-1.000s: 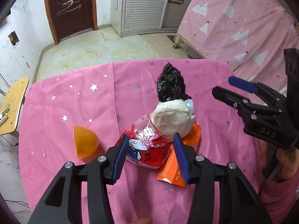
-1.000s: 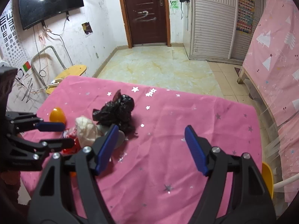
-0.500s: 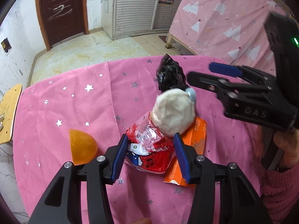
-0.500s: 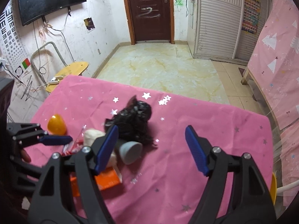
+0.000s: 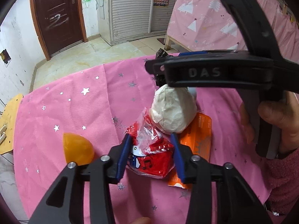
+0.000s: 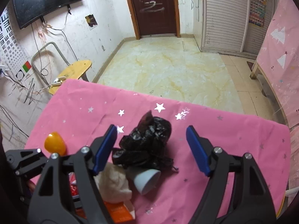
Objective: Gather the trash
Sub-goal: 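Grasp the red Hello Kitty bag with the left tool while the right tool grasps the black plastic bag, then carry the Hello Kitty bag and black bag to the yellow bin and release both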
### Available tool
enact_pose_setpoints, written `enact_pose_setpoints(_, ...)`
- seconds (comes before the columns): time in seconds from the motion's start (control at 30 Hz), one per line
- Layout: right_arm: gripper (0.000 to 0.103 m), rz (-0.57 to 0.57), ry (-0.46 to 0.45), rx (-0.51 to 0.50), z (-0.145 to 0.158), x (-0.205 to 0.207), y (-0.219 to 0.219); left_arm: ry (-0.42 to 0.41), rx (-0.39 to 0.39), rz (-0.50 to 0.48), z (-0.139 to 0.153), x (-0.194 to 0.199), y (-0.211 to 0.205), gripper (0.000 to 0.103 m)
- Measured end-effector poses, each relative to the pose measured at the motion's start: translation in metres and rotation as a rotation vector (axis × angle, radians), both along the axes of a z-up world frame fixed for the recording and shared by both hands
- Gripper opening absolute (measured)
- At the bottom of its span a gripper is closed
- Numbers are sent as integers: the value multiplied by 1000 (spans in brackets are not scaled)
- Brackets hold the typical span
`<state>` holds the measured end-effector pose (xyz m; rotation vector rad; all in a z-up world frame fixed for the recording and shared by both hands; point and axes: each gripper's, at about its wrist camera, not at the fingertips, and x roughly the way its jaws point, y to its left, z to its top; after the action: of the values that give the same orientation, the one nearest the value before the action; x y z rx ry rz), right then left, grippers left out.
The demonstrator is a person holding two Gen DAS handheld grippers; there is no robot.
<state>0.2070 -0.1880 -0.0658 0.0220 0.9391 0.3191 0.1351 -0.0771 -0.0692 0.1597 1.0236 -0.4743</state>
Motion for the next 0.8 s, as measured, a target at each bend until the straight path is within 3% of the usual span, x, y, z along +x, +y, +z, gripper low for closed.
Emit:
enact_pose_setpoints(0.2, 70, -17, 32, 20, -10, 4, -3, -8, -1, 21, 2, 0, 4, 25)
enact_pose_setpoints(0.23, 57, -20, 37, 18, -12, 5, -4, -8, -1, 25, 3, -1, 5, 25)
enact_pose_setpoints(0.3, 45, -23, 42, 22, -13, 4, -6, -9, -2, 31, 3, -1, 7, 25)
enact_pose_setpoints(0.4, 34, -17, 37, 27, -12, 2, -7, -6, -5, 40, 5, -2, 9, 25)
enact_pose_setpoints(0.8, 34, -27, -28, 64, 12, -20, -22, -53, 1, 80, 28, -17, 12, 25)
